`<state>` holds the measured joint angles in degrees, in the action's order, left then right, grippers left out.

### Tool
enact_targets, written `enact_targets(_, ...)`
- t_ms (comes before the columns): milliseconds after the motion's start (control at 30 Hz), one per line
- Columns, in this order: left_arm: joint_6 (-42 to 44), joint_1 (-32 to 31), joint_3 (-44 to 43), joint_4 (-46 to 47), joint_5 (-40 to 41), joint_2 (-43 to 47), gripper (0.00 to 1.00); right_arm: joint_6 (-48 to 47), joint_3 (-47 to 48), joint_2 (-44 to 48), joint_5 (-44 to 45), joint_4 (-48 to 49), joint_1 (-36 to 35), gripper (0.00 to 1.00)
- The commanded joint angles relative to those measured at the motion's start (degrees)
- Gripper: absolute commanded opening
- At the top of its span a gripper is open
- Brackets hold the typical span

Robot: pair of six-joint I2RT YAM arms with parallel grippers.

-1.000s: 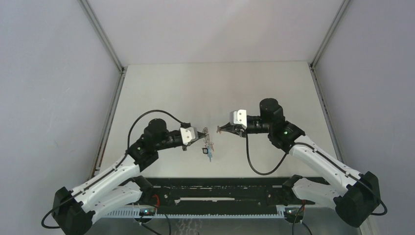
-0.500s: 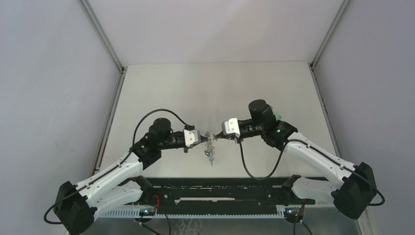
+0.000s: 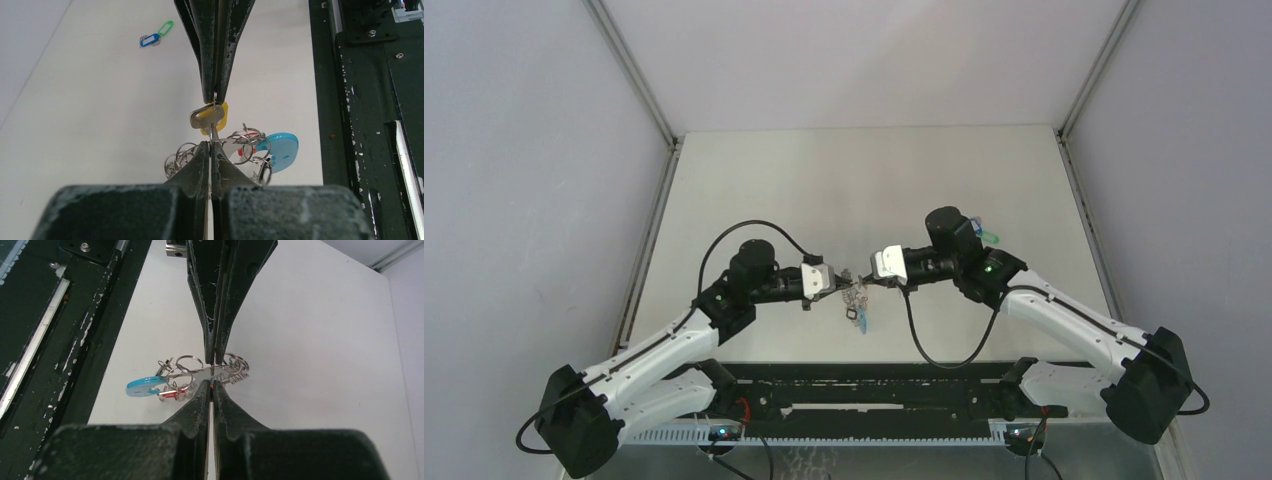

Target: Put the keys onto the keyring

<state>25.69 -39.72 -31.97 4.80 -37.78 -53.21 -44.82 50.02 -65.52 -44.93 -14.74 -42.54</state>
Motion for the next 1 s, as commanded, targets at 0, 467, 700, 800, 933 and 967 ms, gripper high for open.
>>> enact_targets(0, -1.13, 0.26, 0.80, 5.09, -2.00, 0.91, 0.00, -0.35, 2.36, -0.55, 1.53, 0.97, -0.69, 0.00)
enact_targets(467, -1.42, 0.26, 0.76, 5.44, -2.28, 0.48, 0.00, 0.36, 2.41, -0.75, 2.88, 1.81, -1.49, 0.00)
enact_targets(700, -1.48, 0.26, 0.72, 5.42, -2.30, 0.56, 0.00, 0.59, 2.37, -0.76, 2.17, 2.16, -1.75, 0.00)
enact_targets(800, -1.57, 0.20, 0.68, 5.46, -2.64, 0.54, 0.00, 0.65, 2.36, -0.84, 2.30, 2.29, -1.75, 0.00)
enact_targets(933, -1.61, 0.26, 0.63, 5.47, -2.65, 0.47, 0.00, 0.91, 2.36, -0.84, 2.13, 2.63, -1.84, 0.00)
enact_targets(967, -1.61, 0.25, 0.63, 5.48, -2.65, 0.41, 0.00, 1.05, 2.39, -0.84, 2.05, 2.62, -1.84, 0.00)
